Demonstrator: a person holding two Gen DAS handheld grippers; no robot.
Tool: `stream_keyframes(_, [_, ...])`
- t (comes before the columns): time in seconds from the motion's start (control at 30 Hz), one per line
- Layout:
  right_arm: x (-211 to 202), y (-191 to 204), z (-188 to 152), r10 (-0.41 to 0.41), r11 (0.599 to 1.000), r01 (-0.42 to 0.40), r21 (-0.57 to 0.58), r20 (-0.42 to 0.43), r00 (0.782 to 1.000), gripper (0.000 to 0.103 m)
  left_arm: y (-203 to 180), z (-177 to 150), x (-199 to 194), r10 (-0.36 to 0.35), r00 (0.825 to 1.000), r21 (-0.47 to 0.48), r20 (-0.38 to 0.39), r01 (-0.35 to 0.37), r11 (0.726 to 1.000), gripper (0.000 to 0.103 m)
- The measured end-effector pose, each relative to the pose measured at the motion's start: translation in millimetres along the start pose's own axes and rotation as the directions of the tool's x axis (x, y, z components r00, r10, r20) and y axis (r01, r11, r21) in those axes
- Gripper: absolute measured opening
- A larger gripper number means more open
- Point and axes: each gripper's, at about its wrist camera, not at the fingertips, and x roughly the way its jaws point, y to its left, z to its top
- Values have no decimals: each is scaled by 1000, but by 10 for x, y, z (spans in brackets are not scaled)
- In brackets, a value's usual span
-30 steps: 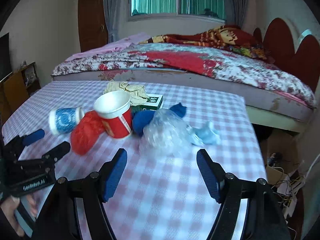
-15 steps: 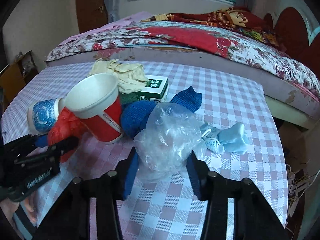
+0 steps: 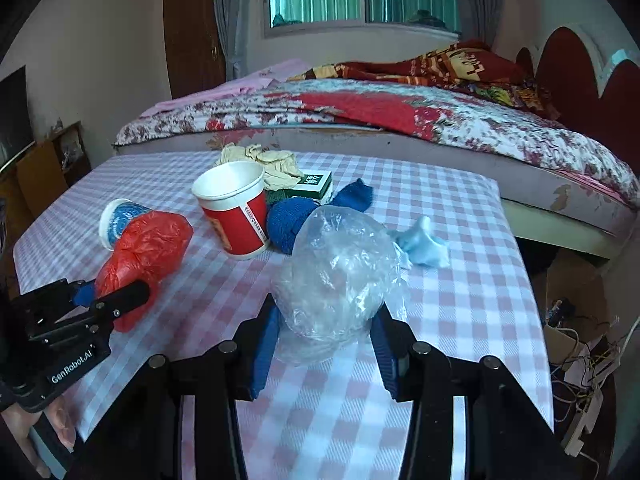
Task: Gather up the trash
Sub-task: 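Grasp the clear plastic bag with the right tool while the left tool grasps the red bag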
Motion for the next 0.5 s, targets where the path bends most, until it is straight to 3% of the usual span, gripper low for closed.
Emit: stream_keyframes(0.5, [-960,-458,-526,-125,992,121,46,126,984,46,-707,-290,-350,-81,996,112,34,77,991,31])
